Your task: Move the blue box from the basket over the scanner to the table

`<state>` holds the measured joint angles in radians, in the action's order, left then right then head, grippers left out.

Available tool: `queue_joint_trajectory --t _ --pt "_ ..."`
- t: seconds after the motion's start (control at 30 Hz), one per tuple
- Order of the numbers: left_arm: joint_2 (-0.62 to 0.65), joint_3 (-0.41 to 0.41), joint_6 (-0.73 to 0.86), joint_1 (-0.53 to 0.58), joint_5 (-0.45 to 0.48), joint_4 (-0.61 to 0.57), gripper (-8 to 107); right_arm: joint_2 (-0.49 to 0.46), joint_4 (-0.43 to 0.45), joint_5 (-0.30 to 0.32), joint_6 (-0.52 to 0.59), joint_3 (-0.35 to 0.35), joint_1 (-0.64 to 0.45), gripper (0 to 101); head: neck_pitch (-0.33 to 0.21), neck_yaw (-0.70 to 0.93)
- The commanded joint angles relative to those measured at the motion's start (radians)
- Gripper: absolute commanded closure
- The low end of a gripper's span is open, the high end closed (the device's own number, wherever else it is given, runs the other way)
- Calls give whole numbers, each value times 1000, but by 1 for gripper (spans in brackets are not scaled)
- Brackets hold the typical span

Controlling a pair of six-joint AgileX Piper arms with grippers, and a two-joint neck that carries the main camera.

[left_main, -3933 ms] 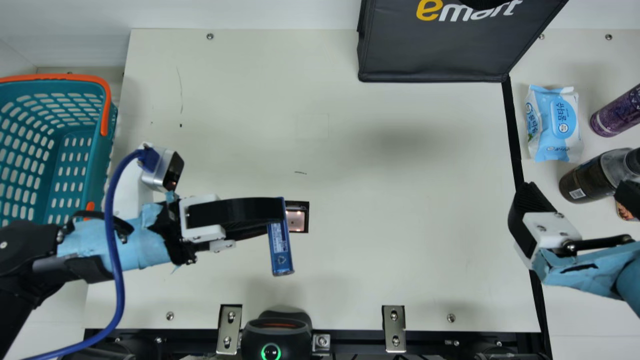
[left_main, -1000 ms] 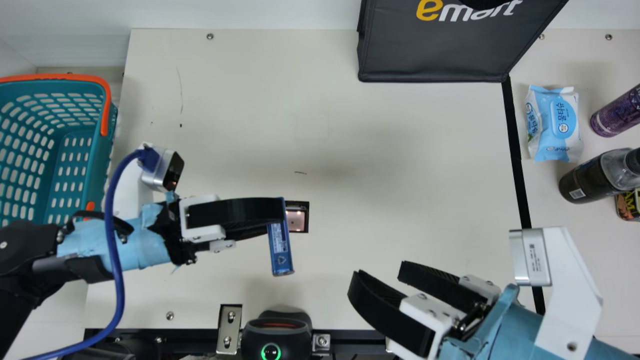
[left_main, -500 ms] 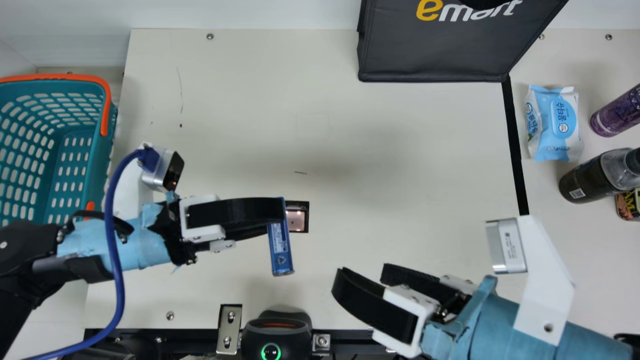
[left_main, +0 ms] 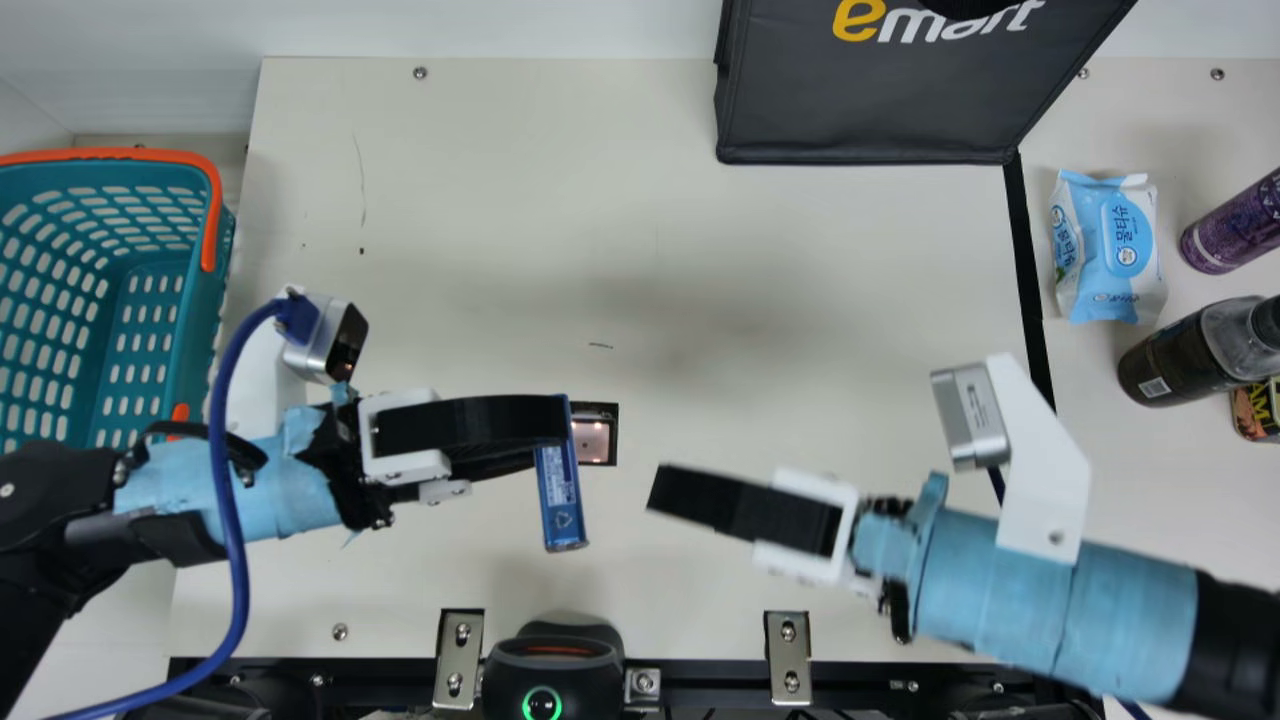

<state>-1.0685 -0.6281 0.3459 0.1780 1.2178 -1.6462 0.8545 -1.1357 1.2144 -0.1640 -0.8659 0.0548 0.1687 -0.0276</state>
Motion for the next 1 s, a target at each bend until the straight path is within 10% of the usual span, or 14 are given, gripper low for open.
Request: queue_joint_trajectory --t 0.0,0.97 --pt "0 0 0 0 0 0 107 58 -76 6 108 15 -82 6 -30 0" --pt "0 0 0 0 0 0 107 29 -236 6 194 163 7 6 -30 0"
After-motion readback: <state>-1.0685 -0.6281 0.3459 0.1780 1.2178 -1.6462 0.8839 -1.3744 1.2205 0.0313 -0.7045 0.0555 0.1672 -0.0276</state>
